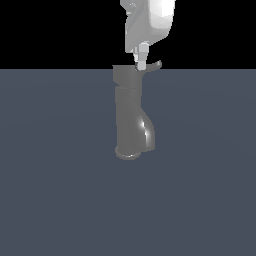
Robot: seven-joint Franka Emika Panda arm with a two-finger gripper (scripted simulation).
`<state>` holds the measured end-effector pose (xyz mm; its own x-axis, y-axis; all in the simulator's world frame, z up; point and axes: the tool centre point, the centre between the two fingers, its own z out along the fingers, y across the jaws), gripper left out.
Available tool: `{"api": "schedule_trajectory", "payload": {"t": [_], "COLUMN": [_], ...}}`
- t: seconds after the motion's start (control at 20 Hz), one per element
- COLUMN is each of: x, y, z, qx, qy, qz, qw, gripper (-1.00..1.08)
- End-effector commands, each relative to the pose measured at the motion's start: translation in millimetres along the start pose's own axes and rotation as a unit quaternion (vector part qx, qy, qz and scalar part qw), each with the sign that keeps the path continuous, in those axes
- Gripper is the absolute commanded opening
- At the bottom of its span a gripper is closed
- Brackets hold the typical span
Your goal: Turn on the faucet by rotating a designated handle.
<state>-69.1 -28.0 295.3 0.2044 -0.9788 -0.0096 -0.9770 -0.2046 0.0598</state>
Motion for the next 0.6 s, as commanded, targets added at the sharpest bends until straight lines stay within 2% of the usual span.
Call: {"api": "schedule_trajectory", "payload": {"t": [0.0,0.55], "x": [19,54], "y": [-23,-51], "z": [-3,-5], "qx": [0.021,0.027], "qy": [0.003,0.003], "qz": [0.012,0.033], "qw": [0.9997,0.9991], "gripper": [-1.00,-1.00]}}
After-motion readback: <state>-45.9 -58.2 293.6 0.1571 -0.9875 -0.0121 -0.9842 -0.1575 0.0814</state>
